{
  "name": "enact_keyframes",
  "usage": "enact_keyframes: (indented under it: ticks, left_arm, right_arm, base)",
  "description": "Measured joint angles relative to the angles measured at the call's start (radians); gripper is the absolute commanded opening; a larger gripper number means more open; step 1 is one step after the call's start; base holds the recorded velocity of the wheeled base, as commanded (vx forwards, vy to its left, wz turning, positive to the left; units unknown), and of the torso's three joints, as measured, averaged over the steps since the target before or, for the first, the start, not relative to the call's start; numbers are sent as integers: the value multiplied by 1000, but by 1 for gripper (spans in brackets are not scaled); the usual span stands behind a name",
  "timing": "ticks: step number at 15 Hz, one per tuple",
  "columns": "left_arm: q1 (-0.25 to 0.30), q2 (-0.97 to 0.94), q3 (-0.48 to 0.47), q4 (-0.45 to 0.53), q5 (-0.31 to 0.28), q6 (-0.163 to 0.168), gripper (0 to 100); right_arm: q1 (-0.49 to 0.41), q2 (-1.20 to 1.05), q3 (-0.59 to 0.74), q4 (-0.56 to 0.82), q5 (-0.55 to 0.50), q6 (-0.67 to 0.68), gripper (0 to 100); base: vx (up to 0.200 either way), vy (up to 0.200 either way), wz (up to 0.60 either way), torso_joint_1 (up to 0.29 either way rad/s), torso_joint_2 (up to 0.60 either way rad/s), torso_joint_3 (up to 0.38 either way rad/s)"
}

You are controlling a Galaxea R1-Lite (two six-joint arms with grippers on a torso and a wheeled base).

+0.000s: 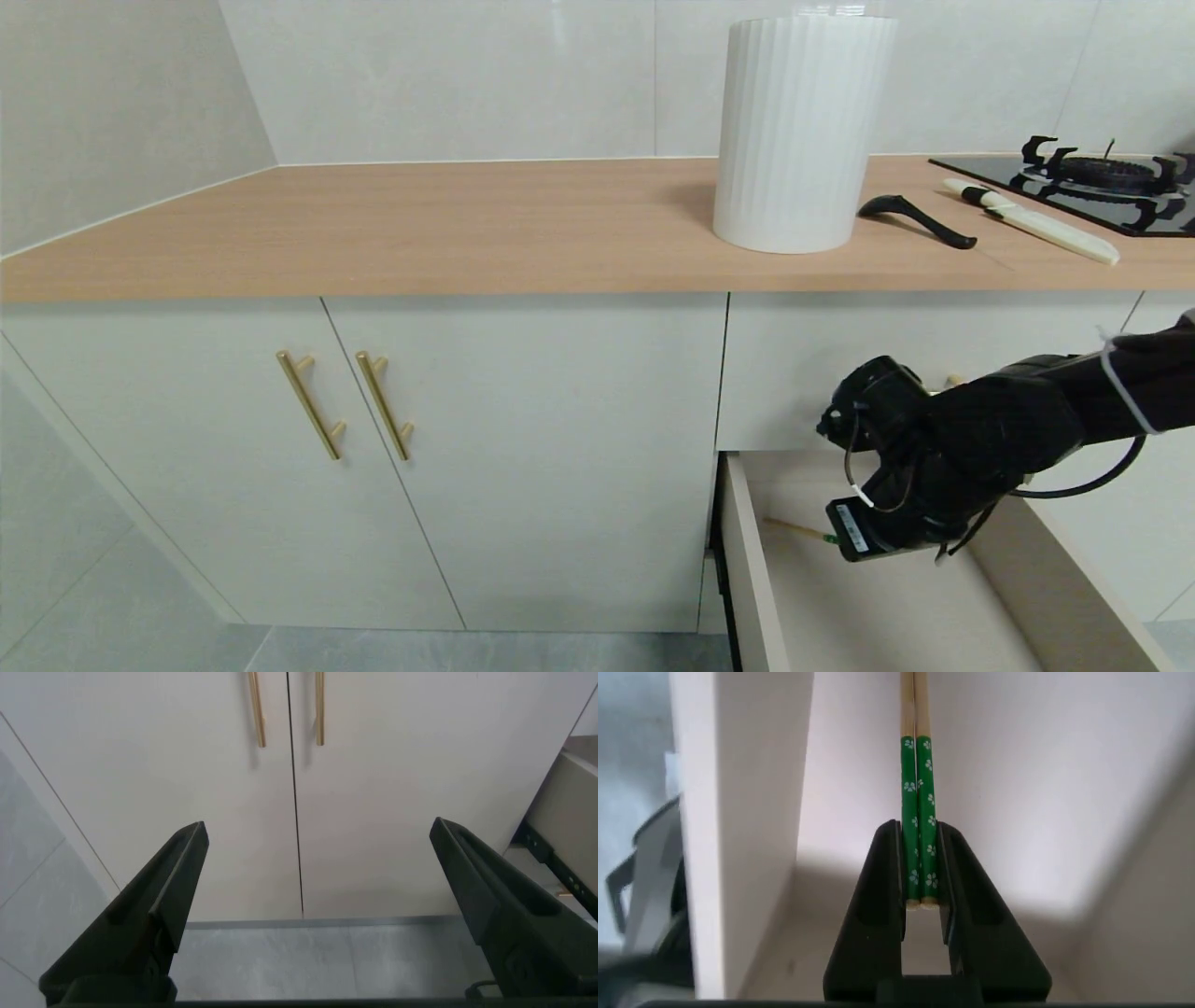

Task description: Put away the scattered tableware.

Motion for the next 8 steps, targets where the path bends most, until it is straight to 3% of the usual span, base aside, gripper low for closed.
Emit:
enact_keyframes:
  ticks: [8]
  left_arm:
    - [0,0,0,0,0,0,100]
  right_arm:
    - [24,197,63,-196,-34,25,0]
  base:
    - [0,0,0,0,0,0]
